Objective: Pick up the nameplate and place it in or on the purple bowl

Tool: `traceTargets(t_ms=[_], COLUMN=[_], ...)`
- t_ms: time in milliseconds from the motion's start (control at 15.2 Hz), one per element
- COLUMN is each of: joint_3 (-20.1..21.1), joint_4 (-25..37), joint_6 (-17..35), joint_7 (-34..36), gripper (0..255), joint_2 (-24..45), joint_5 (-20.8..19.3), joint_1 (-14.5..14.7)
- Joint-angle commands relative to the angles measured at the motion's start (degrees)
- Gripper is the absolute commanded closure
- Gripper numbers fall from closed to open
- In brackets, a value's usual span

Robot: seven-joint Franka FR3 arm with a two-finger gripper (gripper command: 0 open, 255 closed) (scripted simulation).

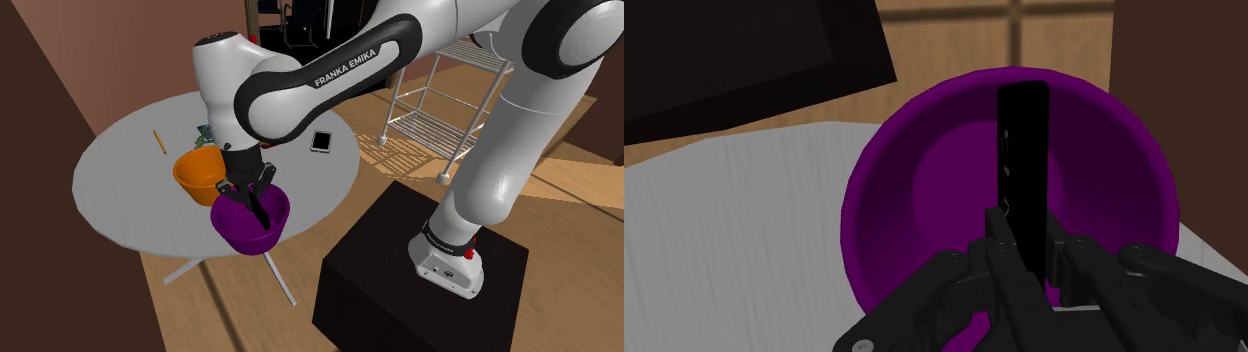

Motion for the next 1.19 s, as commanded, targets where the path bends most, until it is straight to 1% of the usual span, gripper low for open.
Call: traceTargets(t_ms=[0, 330, 594, 1122], joint_3=[0.0, 0.0, -0.28, -0.29], joint_4=[-0.01, -0.02, 5.72, 5.72], joint_6=[0.02, 0.01, -7.18, -7.18], joint_7=[0.01, 0.0, -0.64, -0.64], gripper=[0, 0, 0, 0], joint_2=[0.01, 0.01, -1.68, -1.68], joint_5=[0.0, 0.0, 0.81, 0.81], joint_1=[0.0, 0.0, -0.44, -0.44])
